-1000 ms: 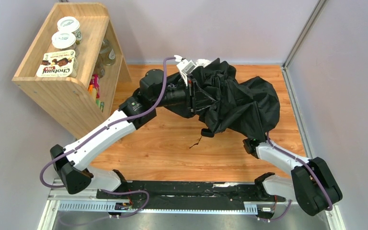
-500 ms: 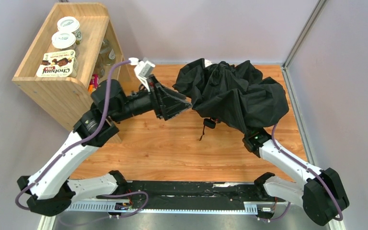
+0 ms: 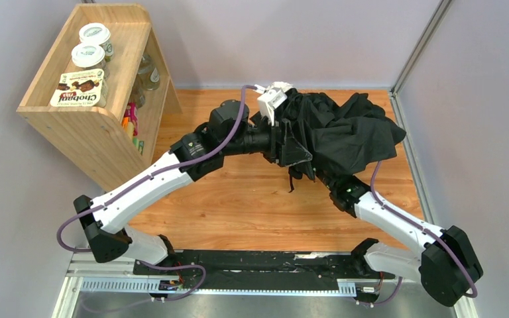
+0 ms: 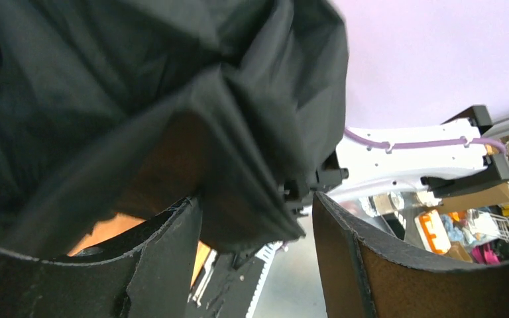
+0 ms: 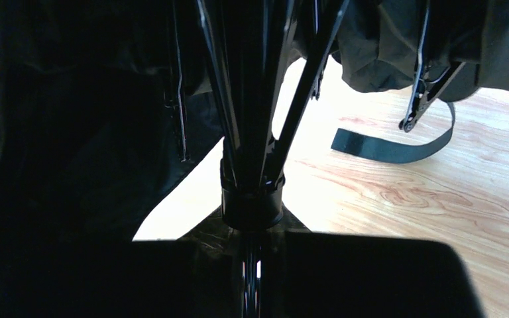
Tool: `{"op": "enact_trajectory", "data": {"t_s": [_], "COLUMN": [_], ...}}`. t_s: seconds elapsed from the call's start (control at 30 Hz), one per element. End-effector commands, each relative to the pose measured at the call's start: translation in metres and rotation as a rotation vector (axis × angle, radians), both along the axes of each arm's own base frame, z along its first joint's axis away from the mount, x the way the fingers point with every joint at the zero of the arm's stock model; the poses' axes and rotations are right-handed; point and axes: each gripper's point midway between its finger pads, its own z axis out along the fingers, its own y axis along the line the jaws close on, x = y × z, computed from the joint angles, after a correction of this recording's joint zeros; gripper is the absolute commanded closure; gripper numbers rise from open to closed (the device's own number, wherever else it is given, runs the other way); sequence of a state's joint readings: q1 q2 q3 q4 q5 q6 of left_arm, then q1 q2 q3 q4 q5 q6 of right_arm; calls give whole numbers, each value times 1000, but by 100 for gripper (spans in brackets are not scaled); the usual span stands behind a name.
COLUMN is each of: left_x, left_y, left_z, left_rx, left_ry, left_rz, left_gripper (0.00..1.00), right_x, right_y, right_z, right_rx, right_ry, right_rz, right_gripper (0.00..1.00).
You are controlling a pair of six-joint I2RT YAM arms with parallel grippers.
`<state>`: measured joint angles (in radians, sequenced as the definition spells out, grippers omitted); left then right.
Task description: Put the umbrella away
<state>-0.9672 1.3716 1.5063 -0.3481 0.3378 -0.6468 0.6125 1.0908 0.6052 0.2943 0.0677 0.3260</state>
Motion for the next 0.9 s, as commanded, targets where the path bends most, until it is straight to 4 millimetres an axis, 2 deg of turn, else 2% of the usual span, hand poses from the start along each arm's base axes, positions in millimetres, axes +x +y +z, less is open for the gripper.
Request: {"op": "enact_trajectory", "data": {"t_s": [0.0,0.1,0.17,0.2,0.27,0.3,0.4,0.47,0.53,0.57,0.6,0.63,0.67,0.7,0.73,0.77,0.8,0.83,0.87], "left_x": [5,22,39,47,66,79,97,98,85,74,64,52,39,26,14,8,-4,-16,-19], "left_y": [-4,2,7,14,22,30,37,37,33,27,30,28,34,34,45,50,64,77,83], "left_z": [32,20,8,0,-15,-18,-19,-17,-11,-12,-5,-3,8,8,24,16,29,34,32], "left_rx": [-42,14,87,145,225,243,240,240,216,184,153,112,68,29,-13,-5,-32,-48,-39], "left_ry": [-69,-100,-133,-138,-176,-191,-216,-246,-273,-273,-269,-266,-272,-271,-290,-277,-304,-321,-318], "left_rz": [4,92,158,207,260,286,277,225,151,78,56,6,-13,-63,-63,-73,-69,-65,-53], "left_gripper": [31,31,46,60,75,78,84,86,85,81,79,72,67,60,55,47,44,38,34], "right_x": [7,-3,-13,-20,-33,-46,-82,-98,-107,-107,-104,-102,-99,-96,-95,-94,-94,-93,-91], "right_y": [4,12,19,22,25,32,44,45,46,47,47,47,46,44,43,41,40,39,38], "right_z": [46,50,55,56,59,61,66,64,70,71,69,67,65,63,62,63,61,59,56], "right_rx": [7,-5,2,12,63,96,183,219,234,225,211,201,195,198,203,207,200,190,176], "right_ry": [-142,-164,-183,-187,-182,-180,-200,-211,-247,-252,-242,-243,-248,-257,-275,-300,-323,-343,-356], "right_rz": [-29,12,60,95,142,214,384,441,488,495,497,497,497,499,512,525,543,557,559], "right_gripper": [100,100,100,100,100,100,100,100,100,100,100,100,100,100,100,100,100,100,100]}}
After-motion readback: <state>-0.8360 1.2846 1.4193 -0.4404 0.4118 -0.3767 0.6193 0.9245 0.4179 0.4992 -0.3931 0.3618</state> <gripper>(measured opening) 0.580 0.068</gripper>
